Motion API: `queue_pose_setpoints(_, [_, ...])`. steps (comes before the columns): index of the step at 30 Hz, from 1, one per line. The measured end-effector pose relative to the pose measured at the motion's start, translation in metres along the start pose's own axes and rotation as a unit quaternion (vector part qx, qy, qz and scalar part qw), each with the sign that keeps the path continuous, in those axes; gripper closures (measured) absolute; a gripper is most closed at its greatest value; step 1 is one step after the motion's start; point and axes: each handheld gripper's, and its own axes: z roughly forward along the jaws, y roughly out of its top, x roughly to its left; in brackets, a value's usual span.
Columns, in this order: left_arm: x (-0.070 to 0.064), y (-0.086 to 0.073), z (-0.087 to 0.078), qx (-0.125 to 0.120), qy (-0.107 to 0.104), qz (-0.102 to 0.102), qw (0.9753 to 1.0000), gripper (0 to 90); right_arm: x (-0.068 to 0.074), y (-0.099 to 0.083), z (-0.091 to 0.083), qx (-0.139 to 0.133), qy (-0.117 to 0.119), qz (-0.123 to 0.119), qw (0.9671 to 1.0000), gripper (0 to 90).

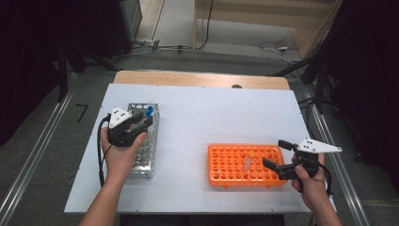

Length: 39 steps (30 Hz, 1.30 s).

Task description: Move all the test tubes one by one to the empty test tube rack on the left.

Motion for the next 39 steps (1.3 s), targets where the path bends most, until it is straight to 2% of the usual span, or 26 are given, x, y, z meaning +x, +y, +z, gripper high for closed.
queue_pose_setpoints(6, [-0.003, 0.002, -0.01, -0.013, -0.007, -0.007, 0.9999, 30.7, 0.004, -0.002, 0.005, 0.007, 0.014, -0.001, 0.9999, 0.0])
queue_pose_setpoints(10, [-0.009, 0.003, -0.018, -0.018, -0.027, -0.011, 0.9994, 18.1, 0.008, -0.004, 0.009, 0.009, 0.025, 0.0, 0.9996, 2.9])
queue_pose_setpoints(15, [-0.022, 0.002, -0.028, -0.016, -0.058, -0.001, 0.9982, 3.6, 0.013, -0.006, 0.016, 0.019, 0.037, 0.001, 0.9992, 3.7])
queue_pose_setpoints(19, [-0.034, -0.001, -0.036, -0.017, -0.085, 0.01, 0.9962, 0.1, 0.016, -0.008, 0.021, 0.025, 0.046, 0.0, 0.9986, 4.9])
queue_pose_setpoints(25, [-0.048, -0.005, -0.047, -0.025, -0.112, 0.016, 0.9933, 0.0, 0.022, -0.012, 0.028, 0.035, 0.047, 0.001, 0.9983, 7.1])
queue_pose_setpoints(28, [-0.055, -0.008, -0.05, -0.026, -0.121, 0.014, 0.9923, 0.0, 0.026, -0.013, 0.031, 0.037, 0.042, -0.003, 0.9984, 11.8])
queue_pose_setpoints(30, [-0.059, -0.01, -0.051, -0.022, -0.128, 0.021, 0.9913, 0.0, 0.028, -0.014, 0.031, 0.036, 0.043, -0.005, 0.9984, 14.8])
queue_pose_setpoints(39, [-0.083, -0.017, -0.045, -0.01, -0.161, 0.034, 0.9864, 0.0, 0.034, -0.019, 0.04, 0.048, 0.055, -0.008, 0.9973, 37.6])
